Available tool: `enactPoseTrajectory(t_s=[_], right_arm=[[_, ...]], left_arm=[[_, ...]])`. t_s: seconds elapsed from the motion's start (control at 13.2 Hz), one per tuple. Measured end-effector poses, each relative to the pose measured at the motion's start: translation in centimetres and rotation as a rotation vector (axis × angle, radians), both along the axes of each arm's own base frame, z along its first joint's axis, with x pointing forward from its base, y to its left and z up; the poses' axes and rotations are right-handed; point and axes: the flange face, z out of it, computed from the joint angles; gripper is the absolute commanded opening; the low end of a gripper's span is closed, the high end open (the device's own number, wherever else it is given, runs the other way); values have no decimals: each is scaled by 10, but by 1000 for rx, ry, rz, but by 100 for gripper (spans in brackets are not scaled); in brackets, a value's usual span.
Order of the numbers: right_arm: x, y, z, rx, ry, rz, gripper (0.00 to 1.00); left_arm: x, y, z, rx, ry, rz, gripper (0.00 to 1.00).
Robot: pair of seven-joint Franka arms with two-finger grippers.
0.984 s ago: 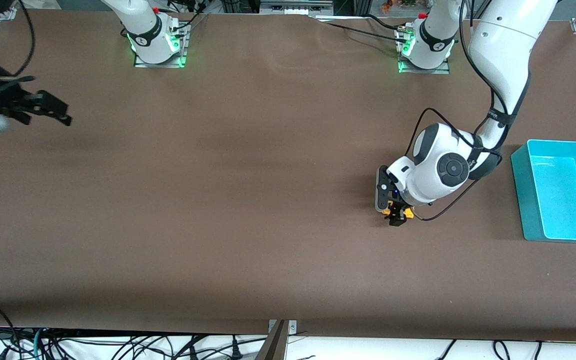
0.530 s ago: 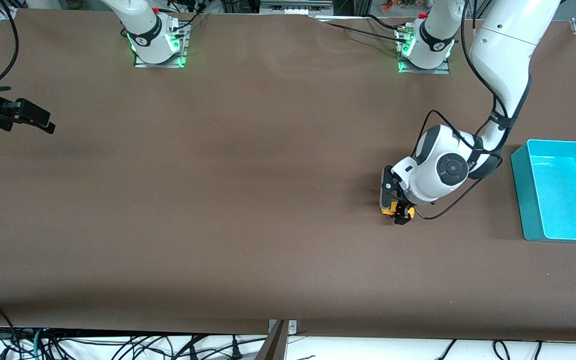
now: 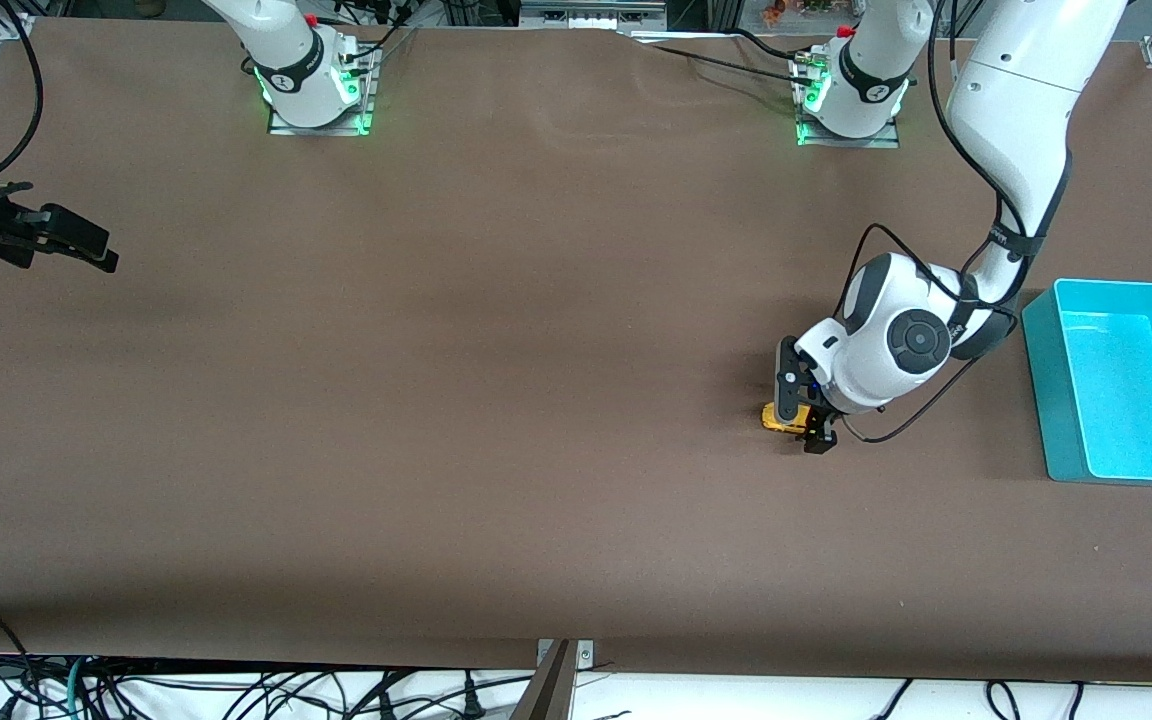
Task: Wind and store yellow beetle car
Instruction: 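Lower the left gripper and grasp the yellow car, then lift the car with the left gripper and carry it over the cyan bin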
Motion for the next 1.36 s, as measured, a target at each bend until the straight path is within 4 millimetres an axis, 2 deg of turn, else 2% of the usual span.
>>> enactPoseTrajectory(t_s=[0.15, 0.3, 0.45, 0.68, 0.98, 1.14, 1.21, 1.36], right_arm=[[0, 0, 0, 0, 3, -1, 100], [-1, 0, 0, 0, 5, -2, 100], [-1, 0, -1, 0, 7, -2, 100], [-1, -1, -1, 0, 8, -3, 100], [-1, -4, -1, 0, 8, -9, 100], [-1, -5, -1, 0, 9, -12, 100], [-1, -5, -1, 0, 9, -12, 100], [-1, -5, -1, 0, 10, -13, 100]], left_arm=[[-1, -1, 0, 0, 0, -2, 90], [-1, -4, -1, -2, -4, -4, 81], [-2, -6, -5, -3, -3, -3, 64], [-2, -6, -8, -6, -8, 0, 44], [-1, -6, -7, -7, -10, 16, 43], [2, -3, 0, -4, -11, 43, 44], [4, 1, 10, 4, 2, 51, 44], [13, 15, 50, 35, 43, 74, 45]])
